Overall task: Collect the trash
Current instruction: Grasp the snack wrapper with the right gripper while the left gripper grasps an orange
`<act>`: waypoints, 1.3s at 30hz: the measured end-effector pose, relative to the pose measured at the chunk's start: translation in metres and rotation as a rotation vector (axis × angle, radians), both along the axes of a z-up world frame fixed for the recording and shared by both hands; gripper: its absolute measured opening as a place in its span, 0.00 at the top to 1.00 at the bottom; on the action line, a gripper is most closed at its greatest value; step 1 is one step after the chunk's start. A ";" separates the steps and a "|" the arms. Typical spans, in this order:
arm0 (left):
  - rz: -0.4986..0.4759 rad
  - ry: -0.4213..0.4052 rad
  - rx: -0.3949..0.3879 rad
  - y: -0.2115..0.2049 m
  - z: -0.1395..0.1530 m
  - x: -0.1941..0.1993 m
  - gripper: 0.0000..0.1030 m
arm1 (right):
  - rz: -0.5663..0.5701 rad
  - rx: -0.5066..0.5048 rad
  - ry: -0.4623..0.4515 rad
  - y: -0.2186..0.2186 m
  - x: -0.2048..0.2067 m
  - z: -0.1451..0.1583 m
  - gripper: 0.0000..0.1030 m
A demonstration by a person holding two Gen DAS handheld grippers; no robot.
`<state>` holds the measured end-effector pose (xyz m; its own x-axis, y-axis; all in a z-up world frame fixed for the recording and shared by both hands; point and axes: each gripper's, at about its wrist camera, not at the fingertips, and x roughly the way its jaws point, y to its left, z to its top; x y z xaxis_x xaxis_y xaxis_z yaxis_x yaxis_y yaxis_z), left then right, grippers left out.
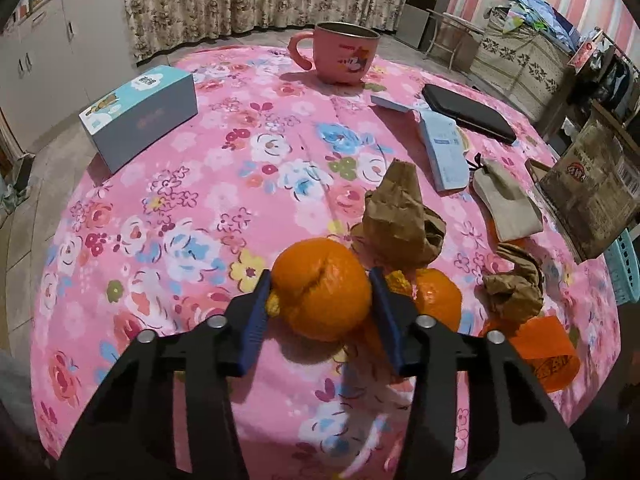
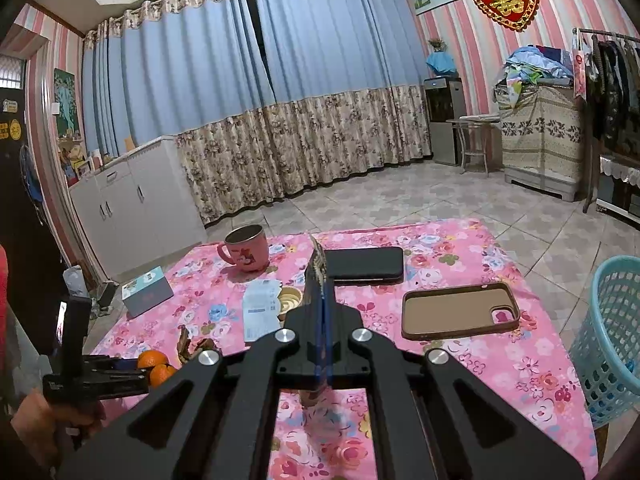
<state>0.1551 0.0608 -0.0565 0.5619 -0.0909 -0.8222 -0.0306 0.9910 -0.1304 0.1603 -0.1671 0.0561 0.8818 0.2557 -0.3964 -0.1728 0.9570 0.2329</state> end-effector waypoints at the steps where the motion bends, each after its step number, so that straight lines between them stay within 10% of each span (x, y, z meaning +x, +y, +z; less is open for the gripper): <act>1: 0.000 -0.001 -0.001 0.001 0.000 0.000 0.56 | -0.001 0.001 -0.001 0.000 -0.001 0.000 0.99; 39: 0.041 -0.286 -0.057 -0.001 0.064 -0.008 0.56 | -0.015 0.024 -0.056 -0.018 -0.010 0.013 0.99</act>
